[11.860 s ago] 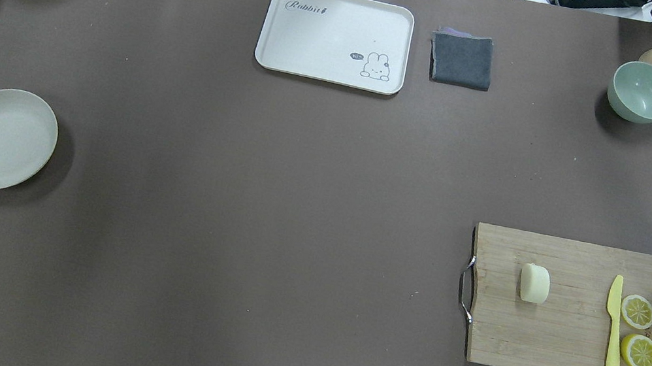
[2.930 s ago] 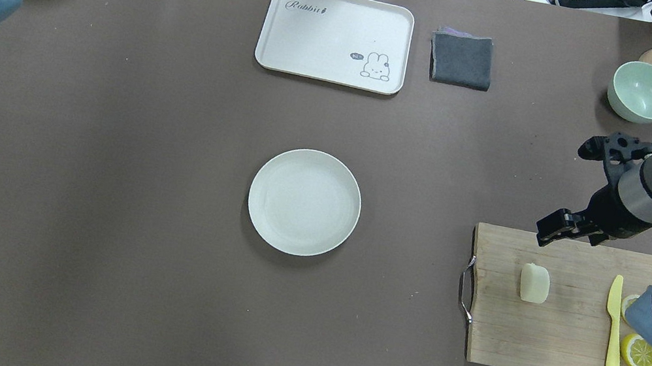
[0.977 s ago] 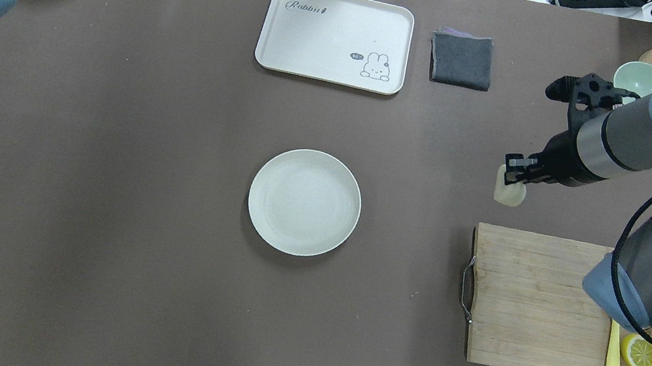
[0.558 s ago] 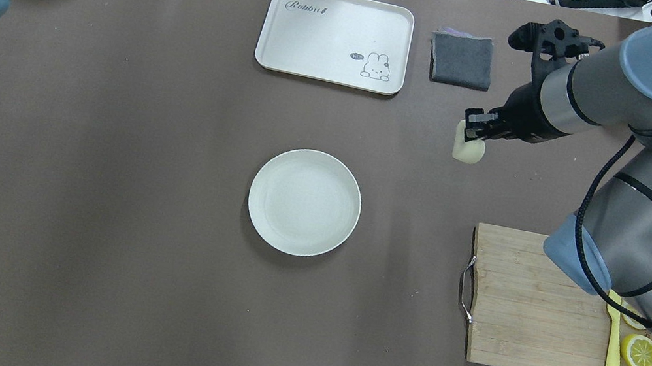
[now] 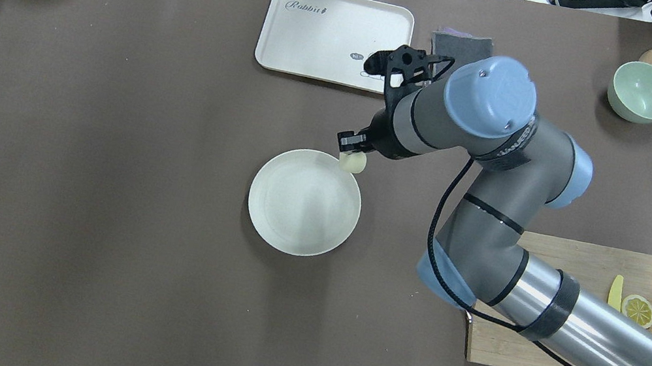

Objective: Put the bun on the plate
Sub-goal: 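Lift the bun with the right gripper and carry it over the plate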

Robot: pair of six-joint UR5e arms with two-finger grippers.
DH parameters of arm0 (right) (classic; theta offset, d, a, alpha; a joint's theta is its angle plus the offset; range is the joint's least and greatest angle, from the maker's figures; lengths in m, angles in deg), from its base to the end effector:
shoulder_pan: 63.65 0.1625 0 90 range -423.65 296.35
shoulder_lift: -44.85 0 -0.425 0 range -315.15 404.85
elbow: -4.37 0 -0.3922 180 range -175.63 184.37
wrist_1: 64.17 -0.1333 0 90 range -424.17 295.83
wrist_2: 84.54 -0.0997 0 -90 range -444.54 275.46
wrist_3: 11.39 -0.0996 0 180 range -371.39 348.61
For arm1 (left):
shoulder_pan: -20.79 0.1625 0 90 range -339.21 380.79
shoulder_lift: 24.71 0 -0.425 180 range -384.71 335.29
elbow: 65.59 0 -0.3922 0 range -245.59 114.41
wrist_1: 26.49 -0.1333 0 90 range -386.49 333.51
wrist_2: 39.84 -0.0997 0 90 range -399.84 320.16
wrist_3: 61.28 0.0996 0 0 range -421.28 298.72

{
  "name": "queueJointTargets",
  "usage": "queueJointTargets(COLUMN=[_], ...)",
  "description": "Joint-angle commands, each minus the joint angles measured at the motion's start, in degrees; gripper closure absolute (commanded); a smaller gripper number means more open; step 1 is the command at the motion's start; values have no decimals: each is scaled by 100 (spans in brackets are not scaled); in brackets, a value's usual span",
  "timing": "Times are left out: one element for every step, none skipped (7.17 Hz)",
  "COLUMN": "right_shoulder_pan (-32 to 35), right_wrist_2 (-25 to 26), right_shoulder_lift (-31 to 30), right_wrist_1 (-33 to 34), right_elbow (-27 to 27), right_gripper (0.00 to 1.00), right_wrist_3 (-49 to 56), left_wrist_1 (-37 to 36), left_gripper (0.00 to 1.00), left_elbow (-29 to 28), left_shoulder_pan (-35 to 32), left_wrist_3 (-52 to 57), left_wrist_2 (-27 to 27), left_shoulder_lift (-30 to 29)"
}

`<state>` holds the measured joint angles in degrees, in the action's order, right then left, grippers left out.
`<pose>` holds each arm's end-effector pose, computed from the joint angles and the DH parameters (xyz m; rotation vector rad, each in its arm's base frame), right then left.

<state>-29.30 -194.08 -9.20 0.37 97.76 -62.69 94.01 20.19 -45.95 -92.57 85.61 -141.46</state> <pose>-0.5052 -0.4664 0.2077 0.4228 -1.0820 -0.2600 0.1985 -0.6530 0.3609 0.5313 0.9173 0.1593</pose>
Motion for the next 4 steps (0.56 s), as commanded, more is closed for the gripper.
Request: queueJointTargets(right_shoulder_pan=[-594,-753,-806,-807], right_wrist_2=[511,548,548,539], right_shoulder_lift=[105,132,123,97], right_wrist_1=[-214,-231,-240,-240], right_elbow=[-146,-137,-85,-15], right_gripper=[100,100,1,0], right_wrist_3=[-47,-47,-143,-144], left_wrist_1=[0,0,0,-9], left_gripper=[3,3,3,3], left_elbow=[-17,-17,-26,-52], left_shoulder_pan=[-6,-14,-32,-128], left_wrist_3=[0,9,9,1], left_wrist_2=[-3,-3,-3,-3], left_shoulder_lift=[64,82,91,82])
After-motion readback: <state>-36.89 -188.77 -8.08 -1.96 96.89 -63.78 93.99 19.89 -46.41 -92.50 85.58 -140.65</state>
